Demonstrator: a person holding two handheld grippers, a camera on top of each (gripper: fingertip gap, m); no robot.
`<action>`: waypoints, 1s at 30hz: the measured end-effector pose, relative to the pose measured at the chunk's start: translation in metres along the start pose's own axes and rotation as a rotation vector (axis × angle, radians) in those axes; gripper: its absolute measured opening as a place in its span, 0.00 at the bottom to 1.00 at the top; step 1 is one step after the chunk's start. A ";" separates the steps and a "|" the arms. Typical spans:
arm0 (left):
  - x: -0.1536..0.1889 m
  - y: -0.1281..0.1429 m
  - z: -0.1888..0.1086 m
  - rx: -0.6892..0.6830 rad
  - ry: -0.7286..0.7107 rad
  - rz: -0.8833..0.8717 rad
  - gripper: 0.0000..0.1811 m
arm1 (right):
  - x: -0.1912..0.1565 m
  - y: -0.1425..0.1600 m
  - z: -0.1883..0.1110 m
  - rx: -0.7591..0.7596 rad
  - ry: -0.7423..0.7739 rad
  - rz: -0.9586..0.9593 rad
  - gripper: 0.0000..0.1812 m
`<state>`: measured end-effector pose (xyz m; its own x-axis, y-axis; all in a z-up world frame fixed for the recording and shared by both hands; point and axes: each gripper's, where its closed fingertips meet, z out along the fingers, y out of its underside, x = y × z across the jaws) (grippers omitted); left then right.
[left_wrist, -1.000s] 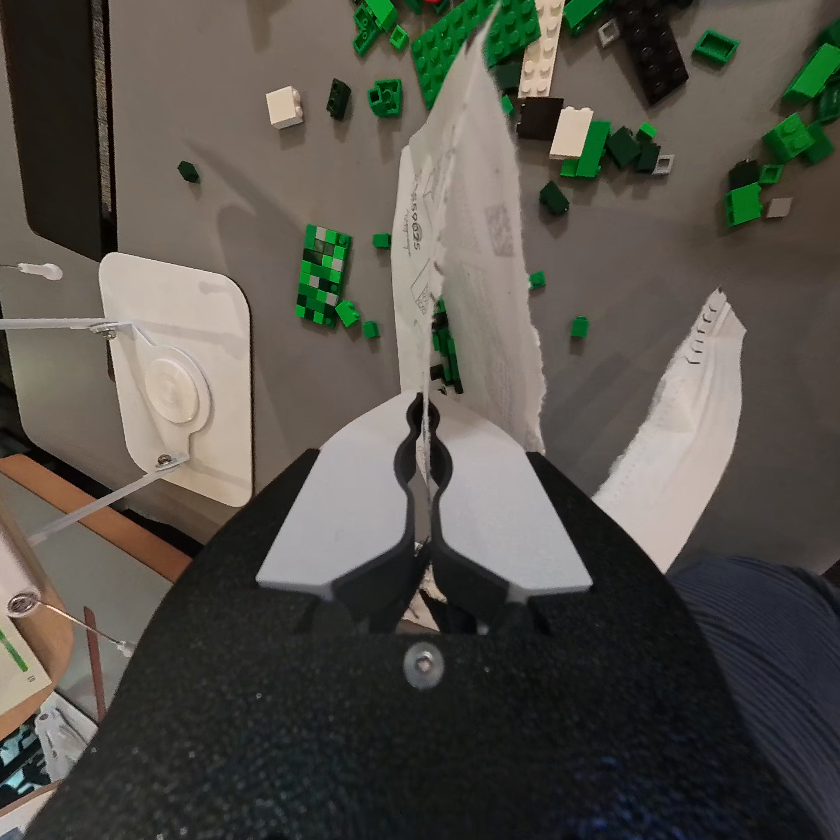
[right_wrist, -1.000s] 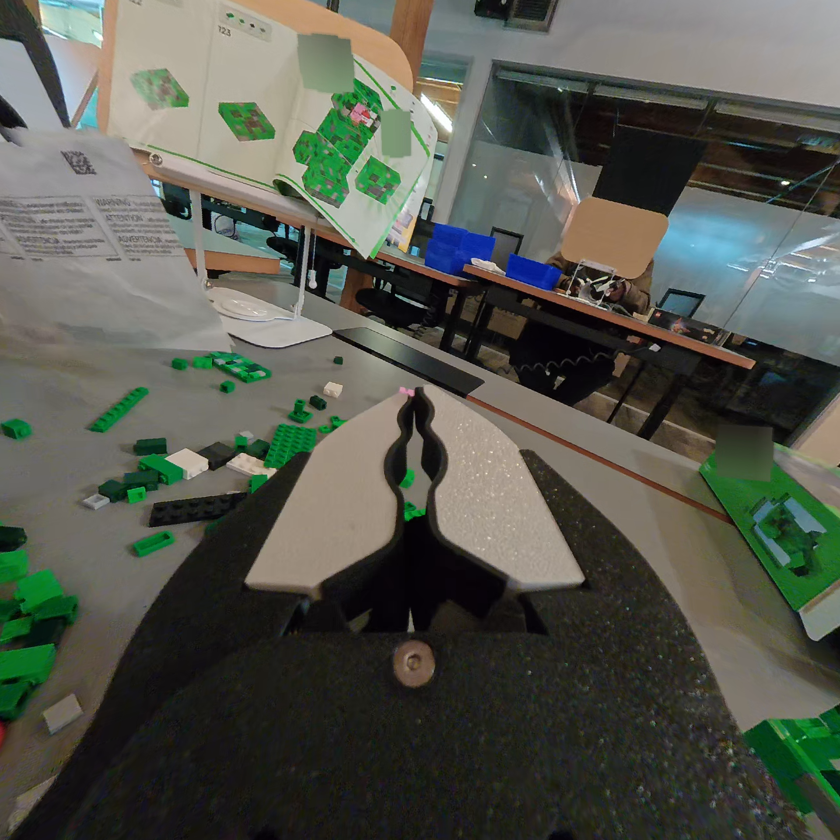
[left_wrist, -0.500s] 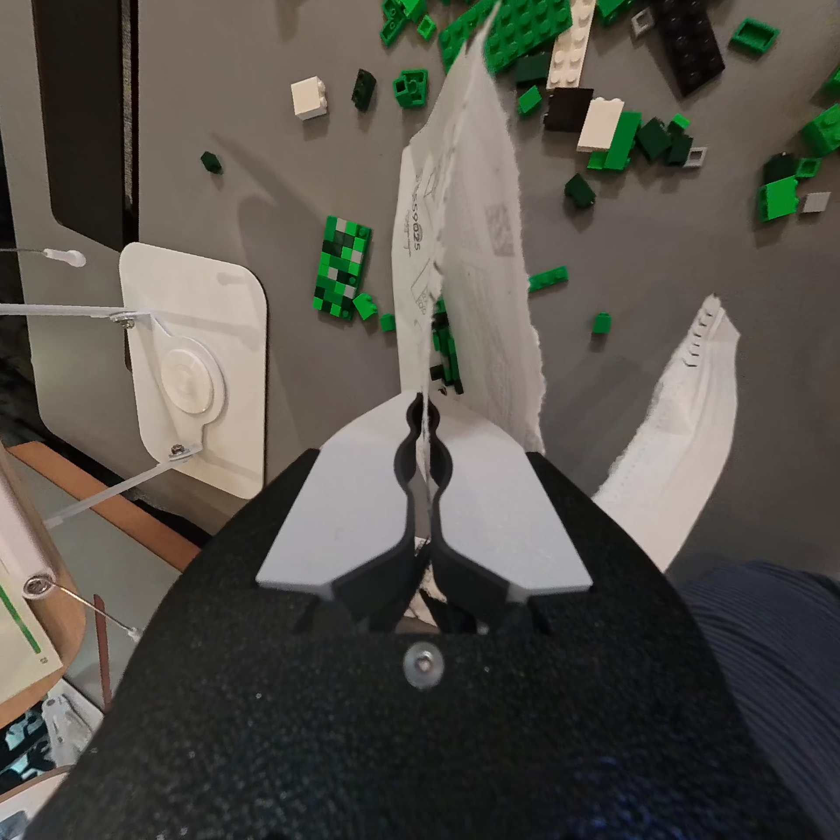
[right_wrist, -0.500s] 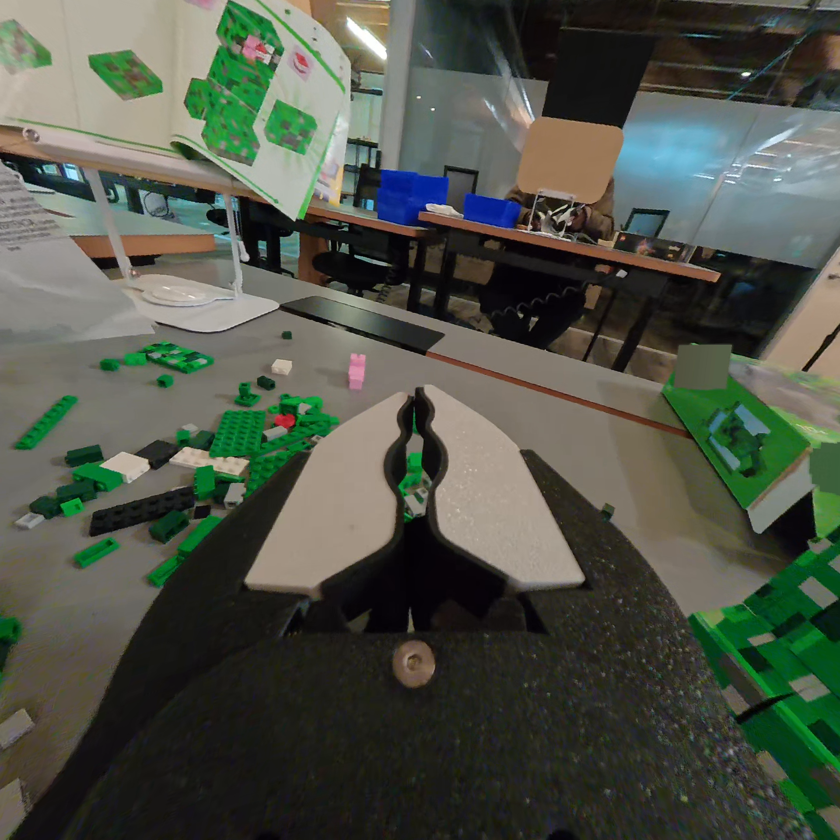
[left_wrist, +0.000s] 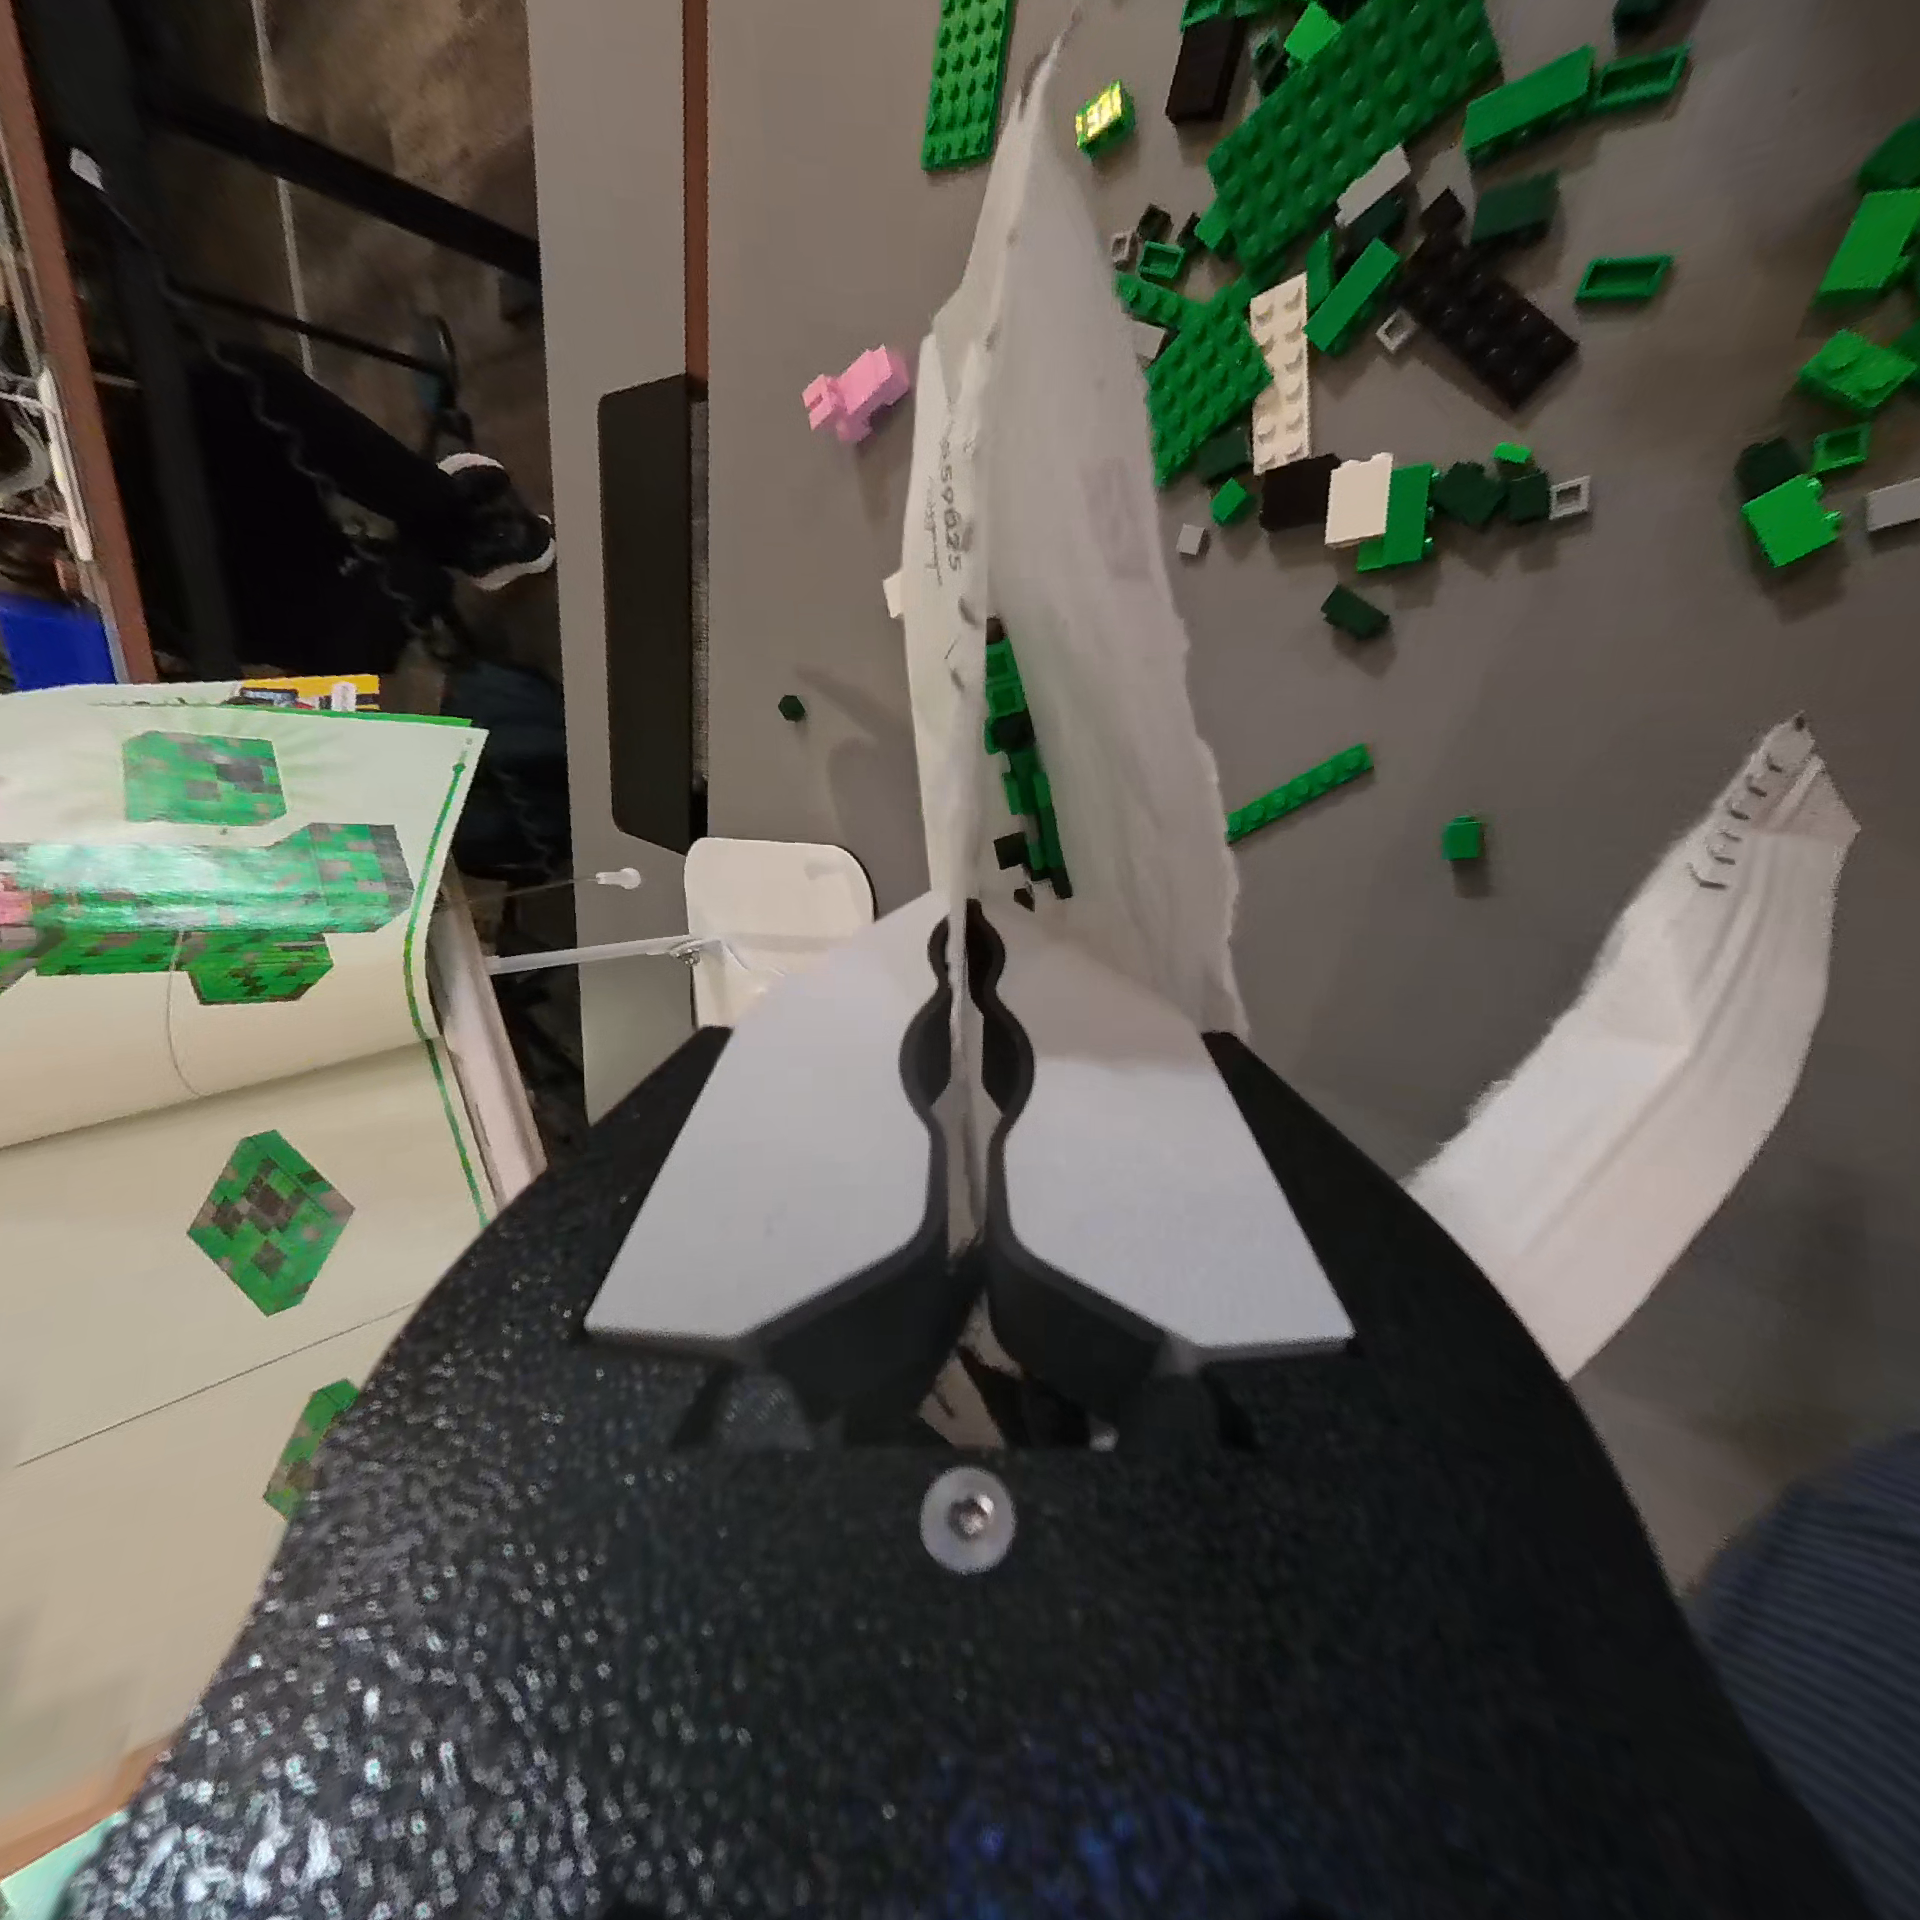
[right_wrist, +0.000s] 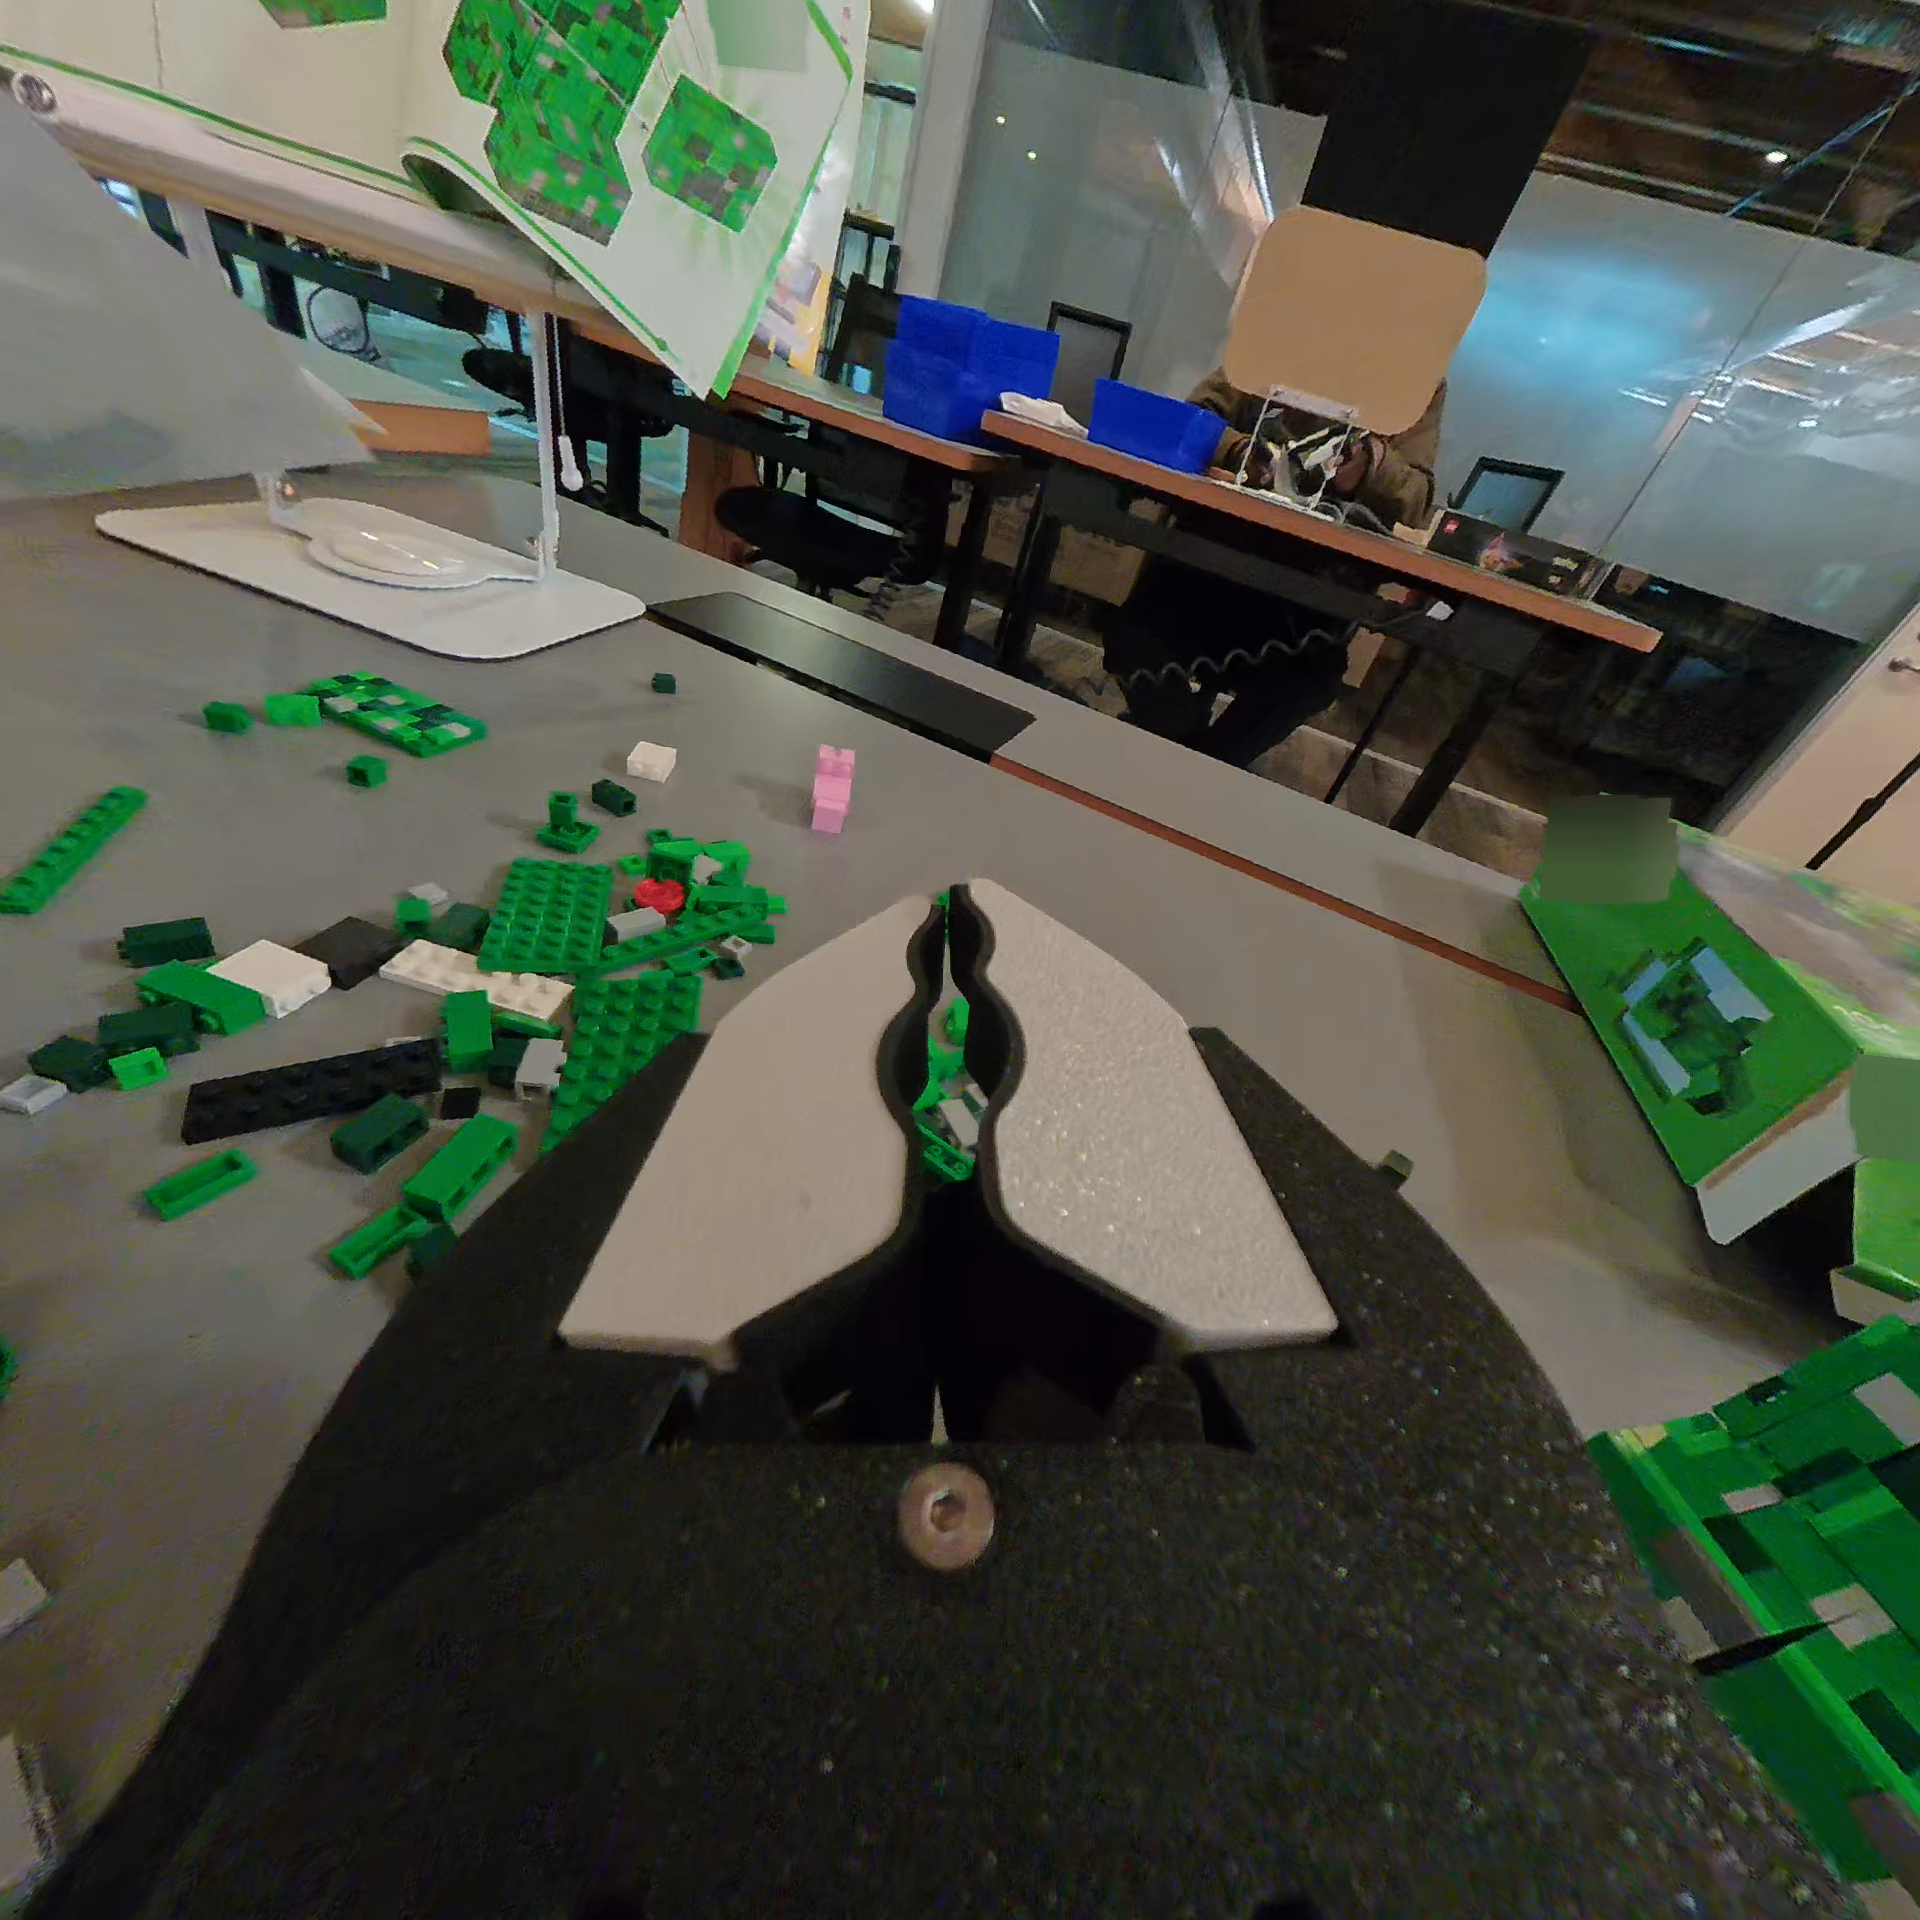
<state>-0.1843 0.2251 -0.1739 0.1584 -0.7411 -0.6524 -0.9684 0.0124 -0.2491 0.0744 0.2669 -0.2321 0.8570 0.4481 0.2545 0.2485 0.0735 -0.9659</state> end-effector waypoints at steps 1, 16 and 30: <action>0.001 0.002 0.001 -0.011 0.009 -0.009 0.00 | 0.002 0.001 0.000 -0.006 -0.001 -0.009 0.01; 0.002 0.037 0.018 -0.116 0.114 -0.157 0.00 | -0.005 0.063 -0.037 -0.306 -0.503 -0.156 0.08; 0.006 0.034 0.021 -0.119 0.139 -0.150 0.00 | -0.100 0.059 -0.054 -0.373 -0.933 -0.014 0.09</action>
<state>-0.2124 0.2349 -0.2016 0.2819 -0.8143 -0.5075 -0.9533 -0.1780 -0.2441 0.0278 0.1788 -0.3119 0.1960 0.9802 -0.0286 0.5182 -0.1284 -0.8455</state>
